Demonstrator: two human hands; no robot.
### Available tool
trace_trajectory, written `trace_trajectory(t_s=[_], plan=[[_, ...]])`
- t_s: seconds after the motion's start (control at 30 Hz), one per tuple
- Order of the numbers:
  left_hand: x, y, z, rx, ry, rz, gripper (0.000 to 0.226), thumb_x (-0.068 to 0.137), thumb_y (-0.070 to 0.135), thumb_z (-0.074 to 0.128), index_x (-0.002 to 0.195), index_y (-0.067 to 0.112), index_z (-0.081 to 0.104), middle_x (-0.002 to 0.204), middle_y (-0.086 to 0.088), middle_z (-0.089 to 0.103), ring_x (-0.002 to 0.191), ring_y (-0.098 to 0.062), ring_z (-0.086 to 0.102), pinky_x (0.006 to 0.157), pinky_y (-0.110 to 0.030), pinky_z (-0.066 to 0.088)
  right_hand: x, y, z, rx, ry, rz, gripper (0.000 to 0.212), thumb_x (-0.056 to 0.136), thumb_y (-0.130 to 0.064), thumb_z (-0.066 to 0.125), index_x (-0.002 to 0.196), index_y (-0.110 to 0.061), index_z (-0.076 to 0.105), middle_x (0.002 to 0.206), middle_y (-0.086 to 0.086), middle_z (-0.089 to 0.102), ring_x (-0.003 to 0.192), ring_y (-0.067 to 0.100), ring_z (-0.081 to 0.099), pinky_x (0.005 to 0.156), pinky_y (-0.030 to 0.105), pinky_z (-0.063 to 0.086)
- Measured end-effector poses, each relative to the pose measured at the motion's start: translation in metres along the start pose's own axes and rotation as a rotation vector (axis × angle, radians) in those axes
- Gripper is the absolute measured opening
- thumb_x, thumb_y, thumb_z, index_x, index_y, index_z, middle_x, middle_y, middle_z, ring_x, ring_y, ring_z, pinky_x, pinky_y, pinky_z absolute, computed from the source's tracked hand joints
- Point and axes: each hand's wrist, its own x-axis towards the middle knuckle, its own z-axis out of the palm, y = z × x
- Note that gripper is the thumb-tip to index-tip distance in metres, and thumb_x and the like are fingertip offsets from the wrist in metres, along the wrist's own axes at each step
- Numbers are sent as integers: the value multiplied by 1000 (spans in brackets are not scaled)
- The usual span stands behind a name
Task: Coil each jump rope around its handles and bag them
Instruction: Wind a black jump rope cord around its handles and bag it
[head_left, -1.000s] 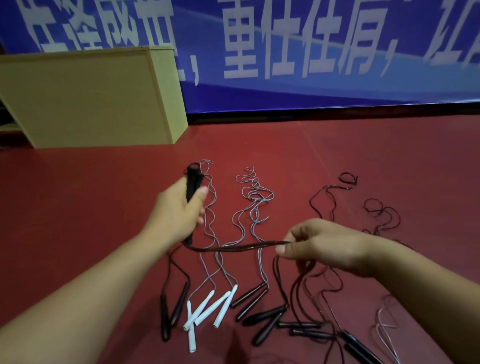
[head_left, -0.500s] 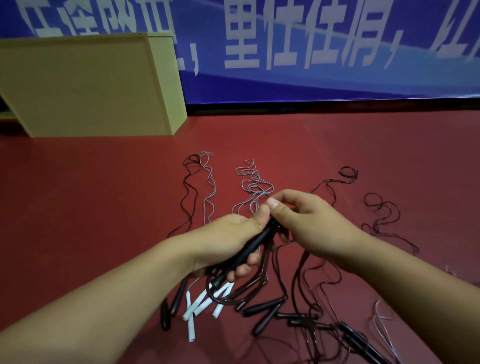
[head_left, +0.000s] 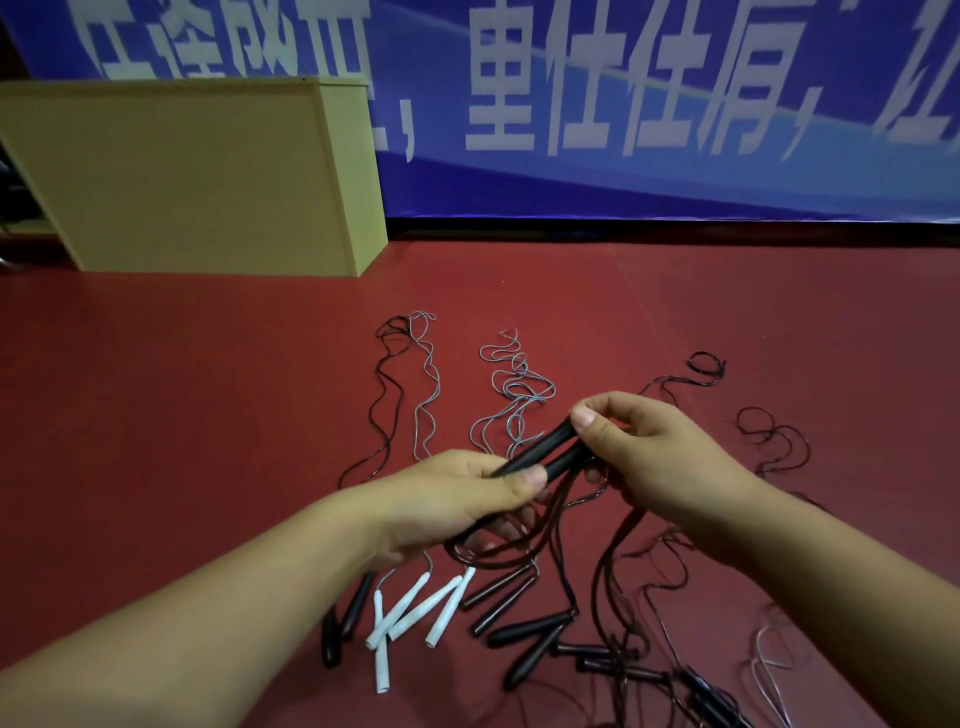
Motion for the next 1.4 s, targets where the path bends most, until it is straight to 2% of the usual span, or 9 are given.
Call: trace_trajectory(t_s=[0.2,0.3,0.47,0.6,0.77,0.9,1.07,1.27,1.4], plan=[[-4,1,-4,-27,-65,-23,20,101,26,51,109,10,60,75,-3,68,70,-20,69,57,-28,57,3,-4,-6,98,-5,116,25,91,-38,63,81,-16,67,59,-1,60,49,11,36,46,24,29],[-8,3,-14,75,-17,-76,24,101,31,51,115,13,58,76,-7,71,81,-29,73,61,-34,61,6,-5,-20,180,-41,197,5,86,-20,70,86,-15,69,66,0,62,51,10,36,51,25,28],[-17,9,-18,105,-9,-178,26,100,36,51,119,18,56,78,-9,69,69,-24,71,47,-26,56,9,3,-32,166,-120,245,20,80,0,72,99,-9,71,71,0,62,61,11,45,53,26,34],[-28,8,-17,176,-31,-245,21,102,32,50,117,19,57,75,-6,67,55,-12,62,40,-18,46,4,5,-34,-124,-112,60,12,79,-21,78,83,-13,71,58,-10,61,53,1,50,53,17,38],[-28,10,-27,27,34,-246,22,101,31,53,115,19,64,67,-4,61,49,-10,52,36,-16,33,7,11,-38,-796,-52,-63,57,70,-72,59,62,-16,55,51,-7,48,49,8,42,48,24,33],[-21,6,-28,65,86,-223,19,99,30,56,111,19,65,65,-2,59,49,-11,50,35,-16,32,9,10,-36,-447,-90,74,57,74,-70,56,70,-13,54,58,-1,47,54,13,40,55,27,33],[-13,-6,-31,392,183,-110,15,100,30,53,104,18,62,63,-1,59,46,-12,52,40,-22,39,8,18,-43,-128,-240,80,12,92,-18,64,83,-11,59,63,-2,45,59,13,39,55,27,33],[-14,-6,-37,325,206,-25,20,100,26,54,109,11,64,62,1,51,61,-17,64,59,-27,52,0,15,-59,-282,-204,122,41,84,-44,68,61,-18,47,57,-3,38,51,10,33,53,24,33],[-18,-7,-35,252,80,-84,20,101,29,53,113,15,61,73,-10,52,77,-30,74,62,-33,55,-4,9,-52,163,-273,244,33,85,-33,62,60,-18,48,58,2,40,54,17,44,71,38,45]])
